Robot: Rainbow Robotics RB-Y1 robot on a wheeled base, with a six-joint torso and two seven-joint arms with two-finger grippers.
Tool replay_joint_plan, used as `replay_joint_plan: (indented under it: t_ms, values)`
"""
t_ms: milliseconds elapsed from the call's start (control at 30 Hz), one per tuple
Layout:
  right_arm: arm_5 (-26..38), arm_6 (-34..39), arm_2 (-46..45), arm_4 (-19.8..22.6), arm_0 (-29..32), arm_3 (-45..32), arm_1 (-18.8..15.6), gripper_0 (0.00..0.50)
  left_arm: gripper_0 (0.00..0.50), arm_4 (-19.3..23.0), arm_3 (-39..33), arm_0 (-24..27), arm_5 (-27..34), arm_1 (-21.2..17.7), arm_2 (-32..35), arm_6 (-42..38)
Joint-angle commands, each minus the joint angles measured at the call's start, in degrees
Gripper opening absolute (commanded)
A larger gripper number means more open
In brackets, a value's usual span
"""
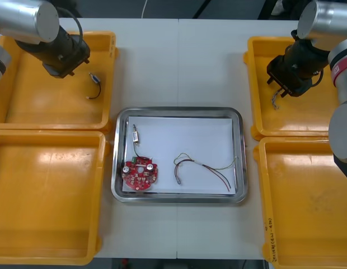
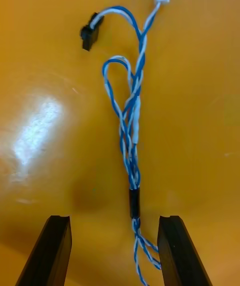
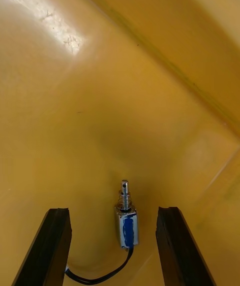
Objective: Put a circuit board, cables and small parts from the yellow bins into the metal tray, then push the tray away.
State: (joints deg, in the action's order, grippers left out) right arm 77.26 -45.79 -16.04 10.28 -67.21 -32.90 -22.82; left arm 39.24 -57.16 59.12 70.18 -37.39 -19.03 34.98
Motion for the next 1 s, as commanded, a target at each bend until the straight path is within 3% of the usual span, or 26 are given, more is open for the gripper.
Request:
replay_joint_plan:
  t_ms: [33,667,1000]
  values:
    - [-1.15,0.61,-0.04,0.44,0.85,-0.77,0.5,0.5,0.5,0.31,0.74,3.37,-1.89,1.71,-1.54,-2.37]
    - [-4.13,0.61,1.54,5.01,4.28,-0.77,0.5,0.5,0.5,2.15,3.46,3.29,-4.17,4.26,-4.44,-2.02]
    - [-4.75,0.43,5.58,4.4,5.77,-0.85,0.5,0.5,0.5,3.91,5.57,3.29,-4.79,4.26,-4.44,-0.88]
